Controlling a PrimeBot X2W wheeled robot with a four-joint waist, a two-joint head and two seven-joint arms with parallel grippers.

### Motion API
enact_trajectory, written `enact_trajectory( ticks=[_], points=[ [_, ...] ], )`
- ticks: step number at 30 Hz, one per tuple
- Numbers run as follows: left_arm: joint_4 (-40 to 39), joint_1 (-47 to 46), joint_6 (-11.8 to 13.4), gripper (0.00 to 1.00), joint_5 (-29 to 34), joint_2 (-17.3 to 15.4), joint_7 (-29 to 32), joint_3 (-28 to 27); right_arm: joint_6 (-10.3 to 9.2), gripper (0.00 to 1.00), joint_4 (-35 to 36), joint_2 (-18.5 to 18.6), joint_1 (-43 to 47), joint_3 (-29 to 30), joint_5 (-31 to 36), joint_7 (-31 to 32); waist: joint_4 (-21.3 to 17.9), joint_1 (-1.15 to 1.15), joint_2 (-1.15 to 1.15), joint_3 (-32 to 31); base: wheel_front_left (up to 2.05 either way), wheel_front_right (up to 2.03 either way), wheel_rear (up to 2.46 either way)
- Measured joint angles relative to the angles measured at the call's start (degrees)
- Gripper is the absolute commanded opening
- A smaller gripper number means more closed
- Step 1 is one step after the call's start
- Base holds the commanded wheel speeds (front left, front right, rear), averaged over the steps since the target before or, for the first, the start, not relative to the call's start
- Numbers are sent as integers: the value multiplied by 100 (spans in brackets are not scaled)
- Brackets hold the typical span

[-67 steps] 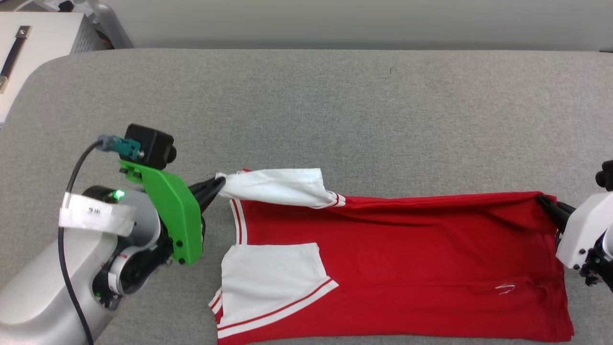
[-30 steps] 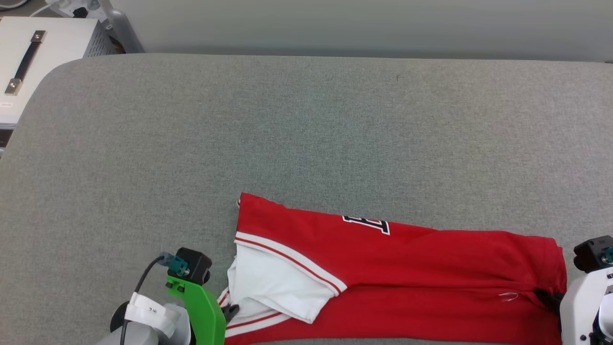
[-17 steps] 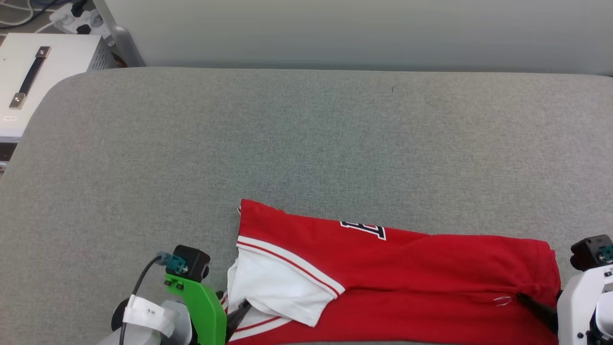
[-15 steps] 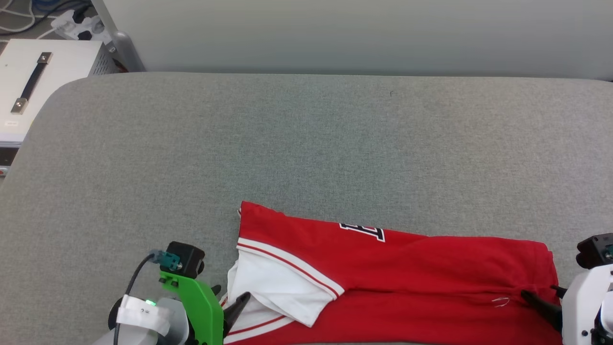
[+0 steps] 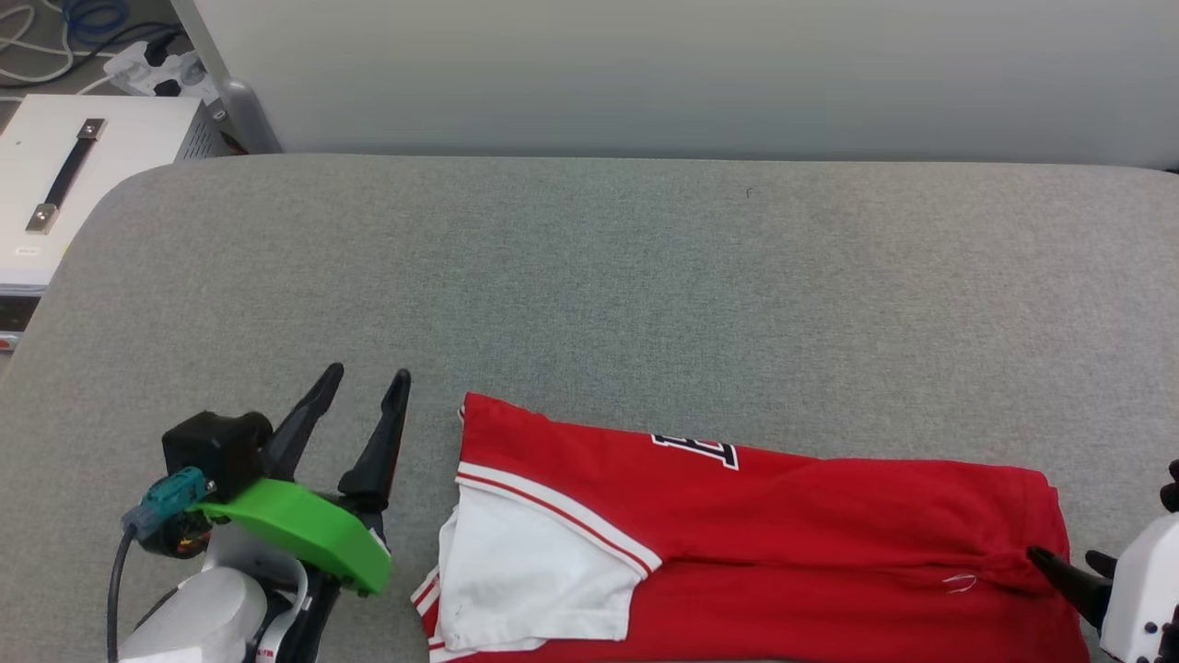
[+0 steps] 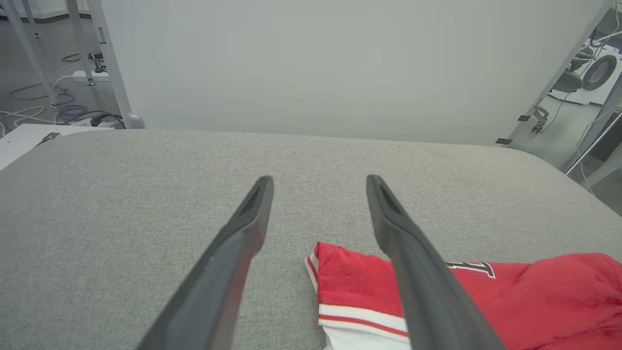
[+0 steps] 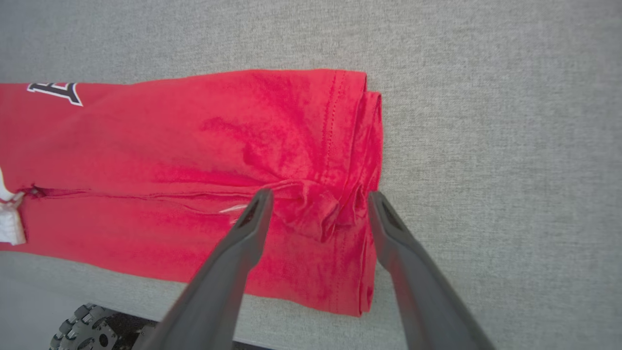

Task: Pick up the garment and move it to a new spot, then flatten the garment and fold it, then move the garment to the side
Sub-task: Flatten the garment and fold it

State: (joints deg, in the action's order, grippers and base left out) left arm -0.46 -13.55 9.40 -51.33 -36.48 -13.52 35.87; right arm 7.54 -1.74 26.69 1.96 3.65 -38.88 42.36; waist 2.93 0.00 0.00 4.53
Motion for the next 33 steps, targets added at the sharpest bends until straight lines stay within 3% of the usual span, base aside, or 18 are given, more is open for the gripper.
enact_trajectory(
  ticks=[3,7,13,18,25,33],
  points=[
    [43,55,-64,100,467,263,-113,-393,0,100,34,-300,30,242,202,99,26,0,0,63,0,0,0],
    [-171,254,-256,100,1358,868,-115,-1355,0,100,32,-524,32,468,436,187,63,0,0,136,0,0,0],
    [-468,849,-896,100,2710,1792,-115,-2410,0,100,-100,-789,27,765,743,235,110,0,0,235,0,0,0],
    [-513,1001,-1385,100,3362,2359,-115,-2903,0,100,-287,-860,7,871,916,219,147,0,0,323,0,0,0],
    [-427,1014,-1630,100,3686,2753,-115,-3217,0,100,-552,-918,-151,943,1051,116,197,0,0,435,0,0,0],
    [-401,1014,-1673,100,3774,2775,-115,-3212,-7,100,-737,-1003,-205,789,1013,80,225,0,0,473,0,0,0]
  ],
)
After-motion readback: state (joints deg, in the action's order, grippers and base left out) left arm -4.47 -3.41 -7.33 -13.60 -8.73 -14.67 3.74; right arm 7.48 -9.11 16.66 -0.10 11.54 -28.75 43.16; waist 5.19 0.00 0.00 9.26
